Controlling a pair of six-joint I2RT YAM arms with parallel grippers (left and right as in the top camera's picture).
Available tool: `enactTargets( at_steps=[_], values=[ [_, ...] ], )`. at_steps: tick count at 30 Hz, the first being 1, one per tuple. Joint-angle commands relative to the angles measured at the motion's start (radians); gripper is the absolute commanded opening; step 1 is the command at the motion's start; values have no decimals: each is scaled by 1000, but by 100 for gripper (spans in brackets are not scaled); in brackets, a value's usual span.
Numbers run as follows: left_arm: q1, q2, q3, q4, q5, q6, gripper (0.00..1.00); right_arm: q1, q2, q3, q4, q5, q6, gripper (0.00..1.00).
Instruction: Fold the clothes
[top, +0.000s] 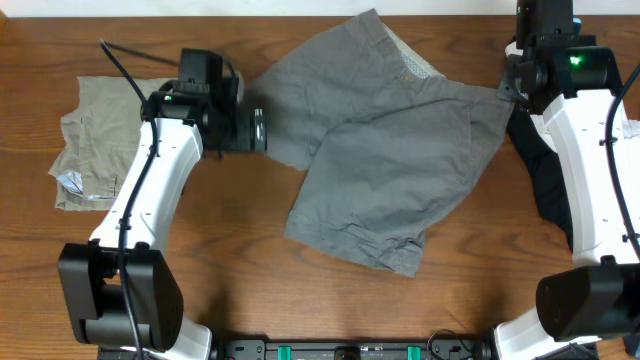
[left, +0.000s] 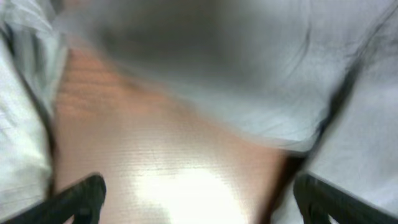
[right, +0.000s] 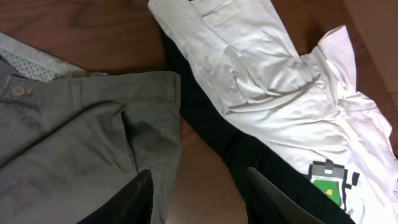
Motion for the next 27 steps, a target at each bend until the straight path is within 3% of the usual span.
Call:
enactTargets(
  at_steps=[1,9,17,25,27],
  values=[
    [-4,-4,1,-107,93,-42,98,-2,-14,19,0,-13,-13,46],
    [-80,-4,-80,-195,143,-14,98,-2,-14,19,-2,-13,-13,47],
    [-224,-4,-255,-21,149,-16,98,-2,-14,19,-16,-13,-13,47],
    [-237,6,-366,126,193,-34,100,-2,-14,19,-20,-13,-13,46],
    [-239,11,-369,134,248,-33,91,-2,-14,19,-20,-13,-12,46]
  ],
)
